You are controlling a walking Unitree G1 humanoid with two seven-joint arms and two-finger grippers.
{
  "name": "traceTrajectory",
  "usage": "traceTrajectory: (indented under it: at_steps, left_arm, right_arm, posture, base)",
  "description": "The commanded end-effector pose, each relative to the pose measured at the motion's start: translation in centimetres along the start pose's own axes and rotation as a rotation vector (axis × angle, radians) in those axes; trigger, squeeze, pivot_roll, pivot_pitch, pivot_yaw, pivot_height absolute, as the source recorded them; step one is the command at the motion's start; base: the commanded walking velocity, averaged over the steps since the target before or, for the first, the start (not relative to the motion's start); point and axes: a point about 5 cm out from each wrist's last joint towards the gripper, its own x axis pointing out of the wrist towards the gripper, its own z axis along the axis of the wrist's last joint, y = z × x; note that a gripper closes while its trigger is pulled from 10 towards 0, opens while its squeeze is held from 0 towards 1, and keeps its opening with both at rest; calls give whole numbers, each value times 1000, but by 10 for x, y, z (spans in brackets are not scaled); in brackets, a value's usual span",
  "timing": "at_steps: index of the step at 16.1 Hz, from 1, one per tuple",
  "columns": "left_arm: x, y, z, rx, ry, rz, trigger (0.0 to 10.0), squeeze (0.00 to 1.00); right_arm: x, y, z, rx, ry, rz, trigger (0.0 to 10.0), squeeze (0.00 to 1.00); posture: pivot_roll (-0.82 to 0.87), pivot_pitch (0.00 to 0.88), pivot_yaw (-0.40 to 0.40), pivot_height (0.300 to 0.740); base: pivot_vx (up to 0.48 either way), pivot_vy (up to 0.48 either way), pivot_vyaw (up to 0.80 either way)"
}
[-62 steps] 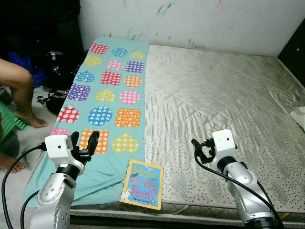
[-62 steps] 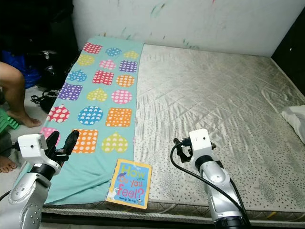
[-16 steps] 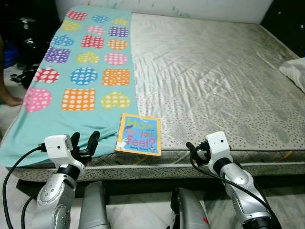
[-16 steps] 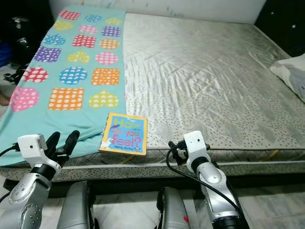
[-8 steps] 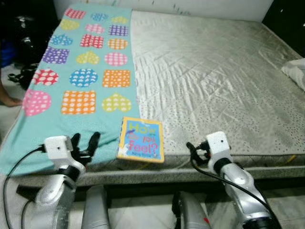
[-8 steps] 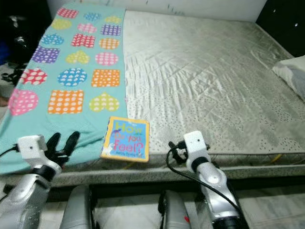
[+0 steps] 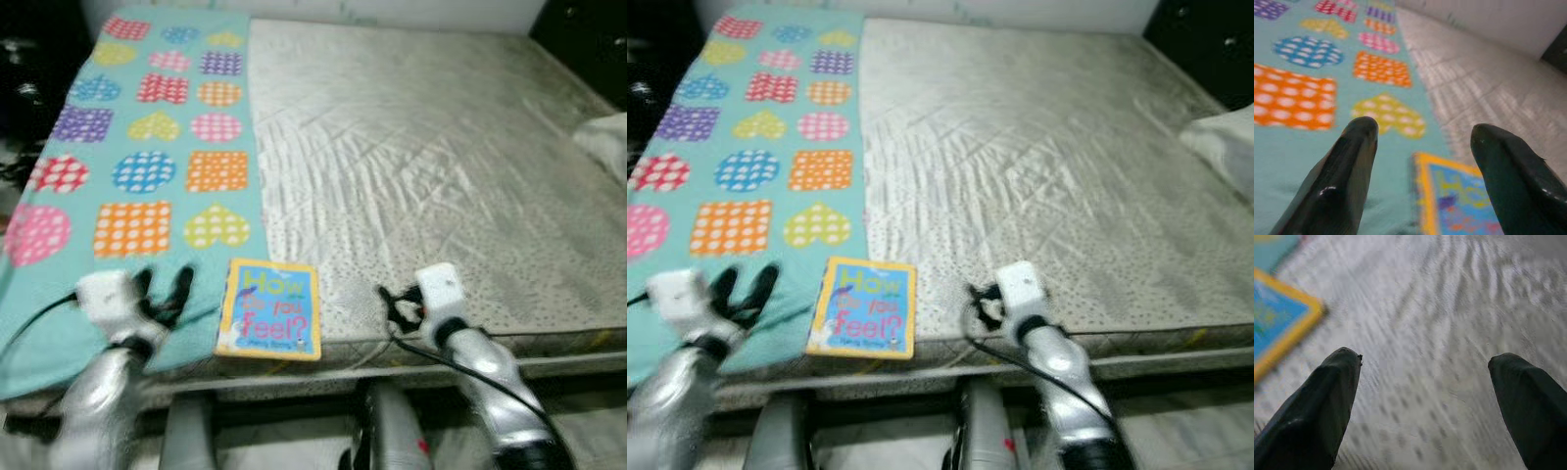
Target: Clean up the room
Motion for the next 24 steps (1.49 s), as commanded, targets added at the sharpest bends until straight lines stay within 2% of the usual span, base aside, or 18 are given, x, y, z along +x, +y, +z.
traceTrajectory:
  at_steps: [1,4,7,9,13,17,19,22,24]
  left_arm:
    - [-6,6,-4,9,27,36,10000,0]
    - [-6,13,-5,-27,42,84,10000,0]
    - [-1,19,-9,-56,95,111,10000,0]
    - [7,20,-10,-170,125,131,10000,0]
    - [11,8,-10,-214,185,94,10000,0]
    - [13,4,-16,-214,271,71,10000,0]
    - [11,9,-25,-224,340,80,10000,0]
    - [4,17,-35,-247,401,95,10000,0]
    - [1,20,-37,-251,407,95,10000,0]
  right_arm:
    - [-2,-3,-3,4,9,-7,10000,0]
    - [-2,-2,-3,5,9,-1,10000,0]
    - [-4,-7,-4,2,14,-10,10000,0]
    - [-9,-15,-4,-10,16,-31,10000,0]
    - [-23,-30,-1,-20,10,-59,10000,0]
    - [-38,-36,-3,-29,18,-68,10000,0]
    - [-46,-42,-4,-36,30,-83,10000,0]
    - [-48,-47,-4,-39,38,-98,10000,0]
    - [-48,-46,-3,-39,40,-98,10000,0]
  posture:
    - [-31,115,-87,549]
    - [-30,114,-89,519]
    - [-38,119,-93,519]
    - [-61,122,-92,519]
    - [-76,123,-87,519]
    - [-80,127,-79,519]
    - [-89,130,-71,519]
    - [-87,129,-70,519]
    - [-85,131,-72,519]
  base:
    - [0,0,0]
    - [0,0,0]
    - [0,0,0]
    - [0,0,0]
    - [0,0,0]
    - [0,0,0]
    - [0,0,0]
    - [0,0,0]
    - [0,0,0]
